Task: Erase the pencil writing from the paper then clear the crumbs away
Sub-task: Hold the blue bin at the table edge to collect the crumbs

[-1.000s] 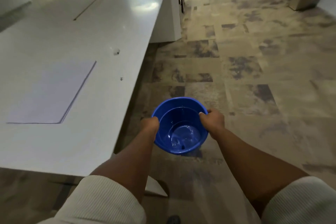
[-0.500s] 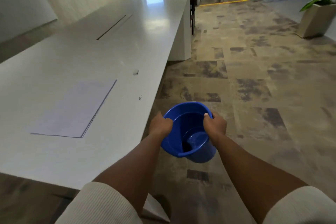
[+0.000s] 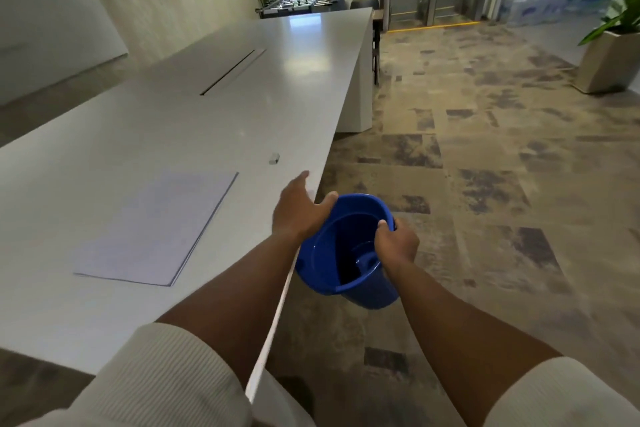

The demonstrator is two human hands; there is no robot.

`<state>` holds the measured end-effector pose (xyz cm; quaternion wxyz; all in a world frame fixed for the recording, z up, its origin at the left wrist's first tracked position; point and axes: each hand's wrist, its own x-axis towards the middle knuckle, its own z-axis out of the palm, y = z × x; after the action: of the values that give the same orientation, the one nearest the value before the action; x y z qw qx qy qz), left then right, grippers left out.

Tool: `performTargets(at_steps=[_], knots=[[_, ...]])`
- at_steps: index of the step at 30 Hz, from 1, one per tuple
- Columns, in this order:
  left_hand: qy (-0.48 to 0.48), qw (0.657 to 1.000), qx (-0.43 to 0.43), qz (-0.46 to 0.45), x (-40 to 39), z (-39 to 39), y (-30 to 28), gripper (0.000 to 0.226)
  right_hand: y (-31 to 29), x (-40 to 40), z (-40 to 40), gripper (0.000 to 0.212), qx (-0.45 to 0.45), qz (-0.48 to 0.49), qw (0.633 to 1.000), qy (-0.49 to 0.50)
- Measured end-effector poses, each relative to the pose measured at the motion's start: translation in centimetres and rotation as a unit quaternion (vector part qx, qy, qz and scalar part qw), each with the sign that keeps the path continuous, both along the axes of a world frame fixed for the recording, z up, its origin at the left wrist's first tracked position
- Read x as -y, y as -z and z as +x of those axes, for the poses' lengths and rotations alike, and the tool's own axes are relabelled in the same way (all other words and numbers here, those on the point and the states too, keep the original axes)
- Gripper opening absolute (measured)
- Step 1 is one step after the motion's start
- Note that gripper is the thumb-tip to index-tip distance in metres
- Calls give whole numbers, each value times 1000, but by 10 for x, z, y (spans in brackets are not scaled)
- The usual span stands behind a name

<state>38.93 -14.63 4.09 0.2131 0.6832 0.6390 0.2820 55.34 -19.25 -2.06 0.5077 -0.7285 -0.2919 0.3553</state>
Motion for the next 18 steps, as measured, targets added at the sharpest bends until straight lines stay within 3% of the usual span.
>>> performTargets(at_steps=[5, 9, 11, 14, 18], knots=[[-64, 981, -171, -71, -2, -49, 11, 120, 0, -7, -8, 13, -4, 1, 1000, 0], [-20, 964, -235, -125, 12, -56, 33, 137, 0, -10, -13, 15, -7, 5, 1000, 2], [13, 957, -268, -106, 16, -52, 39, 132, 0, -11, -15, 15, -9, 3, 1000, 1], [80, 948, -298, -75, 17, -42, 39, 101, 4, -10, -19, 15, -12, -4, 1000, 4], [186, 957, -222, -5, 23, -27, 42, 68, 7, -9, -23, 13, -12, -11, 1000, 10]])
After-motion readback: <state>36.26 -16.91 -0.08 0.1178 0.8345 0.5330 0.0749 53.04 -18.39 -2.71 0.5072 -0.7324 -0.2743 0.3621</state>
